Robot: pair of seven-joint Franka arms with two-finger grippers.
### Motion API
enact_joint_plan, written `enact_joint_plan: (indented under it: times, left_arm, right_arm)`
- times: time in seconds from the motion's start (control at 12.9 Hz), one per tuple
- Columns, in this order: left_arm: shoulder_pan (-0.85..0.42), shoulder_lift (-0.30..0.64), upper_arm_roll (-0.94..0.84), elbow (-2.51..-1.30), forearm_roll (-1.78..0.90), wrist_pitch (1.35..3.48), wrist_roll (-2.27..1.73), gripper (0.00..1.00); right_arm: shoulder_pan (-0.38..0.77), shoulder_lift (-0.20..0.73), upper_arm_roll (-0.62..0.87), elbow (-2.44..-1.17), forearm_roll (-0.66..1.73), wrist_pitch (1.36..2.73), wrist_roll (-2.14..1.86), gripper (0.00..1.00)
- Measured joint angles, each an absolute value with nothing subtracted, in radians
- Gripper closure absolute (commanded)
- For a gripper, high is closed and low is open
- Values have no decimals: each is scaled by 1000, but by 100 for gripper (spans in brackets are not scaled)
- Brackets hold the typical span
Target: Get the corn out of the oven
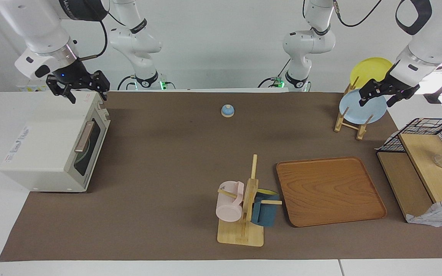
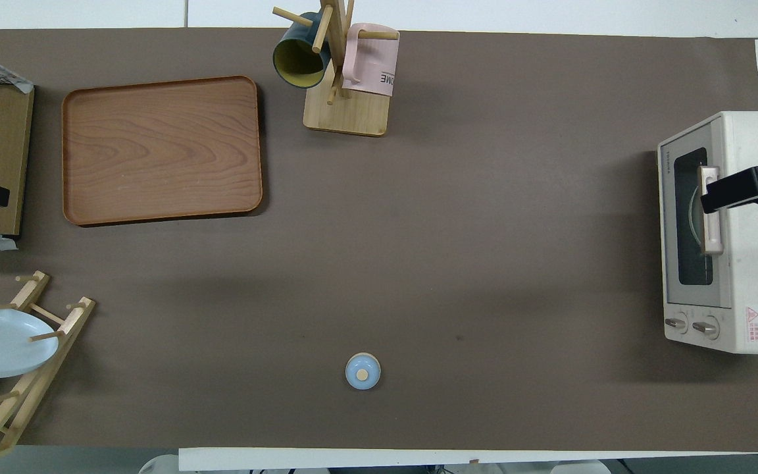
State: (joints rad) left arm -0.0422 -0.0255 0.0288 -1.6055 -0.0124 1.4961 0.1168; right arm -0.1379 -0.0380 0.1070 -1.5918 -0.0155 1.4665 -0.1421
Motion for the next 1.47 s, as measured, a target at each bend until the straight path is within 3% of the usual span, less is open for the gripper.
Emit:
enact_joint_plan:
  times: [0.23,0.31,0.47,0.62,1.01,1.47]
  left_arm:
    - [-42,-26,29,-1605,-12,1496,117,0]
    - [-42,-26,29,-1605,-12,1496,117,0]
    - [-42,-26,29,-1605,-12,1496,117,0]
    - [-42,-26,29,-1605,-12,1496,117,0]
    - [-42,-26,29,-1605,-12,1496,117,0]
    - [-42,-26,29,-1605,-12,1496,117,0]
  right_arm:
    - [-138,-38,107,-1591,-24,1467,-142,0]
    - [-138,-38,107,-1592,-26,1467,-142,8]
    - [-138,-38,107,-1598,-29,1486,-157,80]
    - [-138,-39,108,-1623,-67,1540,-211,100]
    - [-142,8,103,-1809,-165,1773,-300,100]
    - [-173,51,101,-1871,-242,1831,-316,100]
